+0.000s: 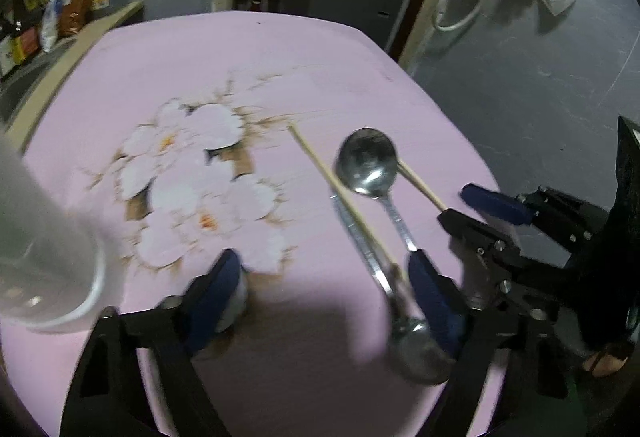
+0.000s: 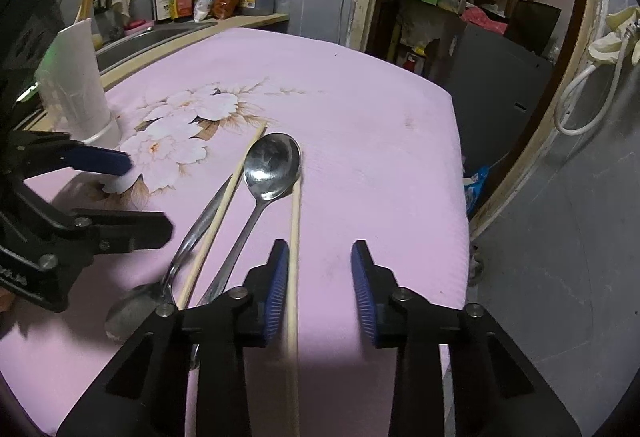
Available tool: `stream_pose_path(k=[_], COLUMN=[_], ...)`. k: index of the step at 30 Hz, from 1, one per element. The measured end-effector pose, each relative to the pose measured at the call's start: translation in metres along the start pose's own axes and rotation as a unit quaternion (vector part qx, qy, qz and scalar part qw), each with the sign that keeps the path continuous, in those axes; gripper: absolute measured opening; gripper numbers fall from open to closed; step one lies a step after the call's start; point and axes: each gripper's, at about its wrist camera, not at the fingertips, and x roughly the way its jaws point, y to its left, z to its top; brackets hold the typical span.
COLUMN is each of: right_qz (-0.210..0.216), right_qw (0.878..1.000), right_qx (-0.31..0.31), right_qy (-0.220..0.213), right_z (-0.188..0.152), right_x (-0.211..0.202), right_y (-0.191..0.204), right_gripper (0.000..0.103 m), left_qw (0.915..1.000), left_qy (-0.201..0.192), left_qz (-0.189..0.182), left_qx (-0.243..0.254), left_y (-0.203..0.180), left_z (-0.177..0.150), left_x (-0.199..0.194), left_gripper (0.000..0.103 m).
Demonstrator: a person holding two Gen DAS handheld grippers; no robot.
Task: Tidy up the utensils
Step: 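Grasp a chopstick with the right gripper while the left gripper grasps another chopstick, then carry both chopsticks over the caddy and open both grippers to drop them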
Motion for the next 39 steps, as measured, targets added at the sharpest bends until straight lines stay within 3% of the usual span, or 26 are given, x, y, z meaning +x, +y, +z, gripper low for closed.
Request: stream_pose_path(k=[5,9,11,23,32,39], right_qz=[-0.010,-0.001,-0.004,0.017,0.023,0.035], right_qw=[1.000,1.000,0.999,0.997,0.995,0.993], right_qx=[0.006,0.029,0.034,0.073,0.079,0.115], right_qy=[-0.004,0.000,0.001,0.017,0.048,-0.008], right_z=[-0.002,-0.001,0.002,0.023,0.037,0.025], right_x=[-0.002,0.001,0.004,0.028,0.042,0.012], right_y=[-0.004,-0.014,-0.017,-0.030,-0.030,-0.029], right_gripper=[0.010,0.009,0.009,0.009,0.007,0.003], left_qw=[0.9997,0.9988,0.9983,0.9949,0.9945,0.9931], left_qy=[0.010,0.020,0.024,0.044,0.053,0.017], left_qz=[-0.016,-0.029,-0.029,-0.053,-0.056,-0.083], left_qx=[-0.017,-0.033,-0.045,-0.073,-0.071,-0.081], left_y=[0.006,0.009,0.012,0.027,0.027,0.037], left_z=[0.019,0.035,0.043,0.074,0.067,0.053], left_x=[0.015,0.025,0.030,0.041,0.034,0.005], left_gripper=[0.047,0.026,0.021,0.015,0.004,0.002])
